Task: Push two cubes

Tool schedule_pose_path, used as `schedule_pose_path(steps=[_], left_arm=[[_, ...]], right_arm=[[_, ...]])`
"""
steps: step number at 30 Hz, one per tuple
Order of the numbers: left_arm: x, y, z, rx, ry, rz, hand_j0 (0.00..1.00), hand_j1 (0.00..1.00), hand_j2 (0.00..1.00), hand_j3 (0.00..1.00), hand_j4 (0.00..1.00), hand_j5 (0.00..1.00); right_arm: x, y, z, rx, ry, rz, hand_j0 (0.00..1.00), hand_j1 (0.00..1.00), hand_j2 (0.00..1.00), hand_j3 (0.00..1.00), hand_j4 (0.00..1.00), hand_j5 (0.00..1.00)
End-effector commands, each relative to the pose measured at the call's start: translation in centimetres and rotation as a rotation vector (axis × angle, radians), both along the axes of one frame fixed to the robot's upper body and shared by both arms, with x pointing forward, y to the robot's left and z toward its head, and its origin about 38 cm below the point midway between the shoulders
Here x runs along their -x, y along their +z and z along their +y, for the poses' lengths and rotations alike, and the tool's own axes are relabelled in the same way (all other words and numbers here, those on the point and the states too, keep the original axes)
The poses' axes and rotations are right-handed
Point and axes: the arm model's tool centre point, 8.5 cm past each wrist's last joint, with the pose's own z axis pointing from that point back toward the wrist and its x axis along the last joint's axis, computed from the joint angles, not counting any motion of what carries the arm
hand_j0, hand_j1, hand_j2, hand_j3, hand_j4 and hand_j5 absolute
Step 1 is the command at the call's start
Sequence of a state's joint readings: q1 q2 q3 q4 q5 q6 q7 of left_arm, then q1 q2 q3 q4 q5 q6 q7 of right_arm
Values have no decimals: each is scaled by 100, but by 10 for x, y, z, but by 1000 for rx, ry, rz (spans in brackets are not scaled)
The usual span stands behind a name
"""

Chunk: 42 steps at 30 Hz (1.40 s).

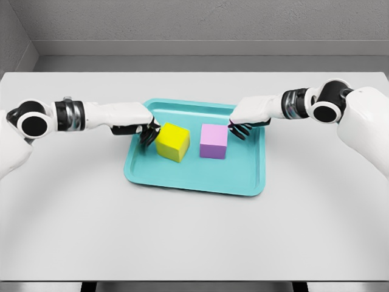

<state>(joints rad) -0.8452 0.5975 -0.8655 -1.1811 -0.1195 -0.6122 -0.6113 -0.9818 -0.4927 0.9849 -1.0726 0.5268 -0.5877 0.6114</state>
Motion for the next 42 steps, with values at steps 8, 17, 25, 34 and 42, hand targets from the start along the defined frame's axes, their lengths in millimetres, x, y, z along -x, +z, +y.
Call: schedule_pose_path(steps=[8,17,25,34,42], left_arm=[[41,14,24,-27,-64,-22,14,14,14,14,14,14],[25,-11,-5,-50,-65,-13,14,14,14,14,14,14],[24,-14,-24,-29,-91,-14,14,14,14,14,14,14],[37,13,21,-55,-65,-47,14,14,14,14,14,14],[-12,-23,20,14,108,46,14,14,14,14,14,14]], right_arm=[[13,-8,12,29,76,6,19,19,19,19,19,19],[26,-10,25,38,140,4,19,19,19,19,19,19],[2,26,-26,-20,-10,-64,27,27,27,27,27,27],[-4,64,-105,-26,-170,-135,44,44,44,44,44,44],[0,61,-118,-20,-193,-129,100,100,100,100,100,100]])
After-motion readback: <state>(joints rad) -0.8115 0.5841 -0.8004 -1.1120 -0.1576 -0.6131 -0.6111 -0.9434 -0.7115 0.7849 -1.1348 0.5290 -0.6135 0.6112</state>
